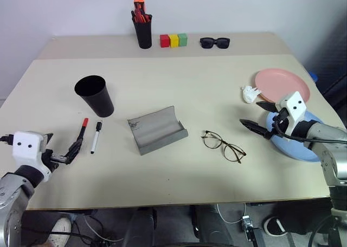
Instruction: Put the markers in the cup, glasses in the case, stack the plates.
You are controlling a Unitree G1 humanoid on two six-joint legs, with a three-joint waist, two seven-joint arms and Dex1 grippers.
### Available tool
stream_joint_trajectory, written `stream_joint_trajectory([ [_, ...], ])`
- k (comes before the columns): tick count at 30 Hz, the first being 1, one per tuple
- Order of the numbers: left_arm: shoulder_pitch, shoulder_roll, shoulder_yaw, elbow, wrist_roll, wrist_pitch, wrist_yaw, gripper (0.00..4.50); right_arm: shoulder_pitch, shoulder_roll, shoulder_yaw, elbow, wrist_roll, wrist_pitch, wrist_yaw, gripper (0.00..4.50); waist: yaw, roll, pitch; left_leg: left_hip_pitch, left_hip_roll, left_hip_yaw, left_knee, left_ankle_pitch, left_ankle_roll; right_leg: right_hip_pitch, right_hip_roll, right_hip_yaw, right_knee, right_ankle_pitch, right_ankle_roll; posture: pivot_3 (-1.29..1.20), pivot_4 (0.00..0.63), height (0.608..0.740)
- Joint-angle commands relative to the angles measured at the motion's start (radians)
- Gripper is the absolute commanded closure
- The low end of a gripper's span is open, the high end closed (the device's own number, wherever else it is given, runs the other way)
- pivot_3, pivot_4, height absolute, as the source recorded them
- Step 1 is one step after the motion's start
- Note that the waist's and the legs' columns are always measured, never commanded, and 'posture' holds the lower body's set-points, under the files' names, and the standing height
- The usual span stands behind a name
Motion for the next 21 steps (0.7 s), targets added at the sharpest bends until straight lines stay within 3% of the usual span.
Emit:
stream_joint_trajectory([
  [1,-0.004,-0.004,0.001,-0.004,0.015,-0.029,0.009,0.0,-0.019,0.01,0.003,-0.026,-0.003,-0.023,-0.005,0.04,0.0,0.0,0.0,0.0,0.0,0.0,0.0,0.0,0.0,0.0,0.0,0.0,0.0,0.0,0.0,0.0,0.15,0.74],
  [10,-0.059,-0.017,-0.001,-0.001,-0.009,0.069,0.074,0.0,-0.074,0.053,0.062,-0.077,0.006,0.002,-0.024,0.04,0.002,0.0,0.0,0.0,0.0,0.0,0.0,0.0,0.0,0.0,0.0,0.0,0.0,0.0,0.0,0.0,0.15,0.74],
  [21,-0.375,-0.015,-0.12,0.157,0.049,0.419,0.297,0.0,-0.092,0.232,0.236,-0.373,0.042,0.139,-0.131,0.04,0.002,0.0,0.0,0.0,0.0,-0.002,0.0,0.0,0.0,0.0,0.001,0.0,0.002,0.001,0.002,0.0,0.15,0.74],
])
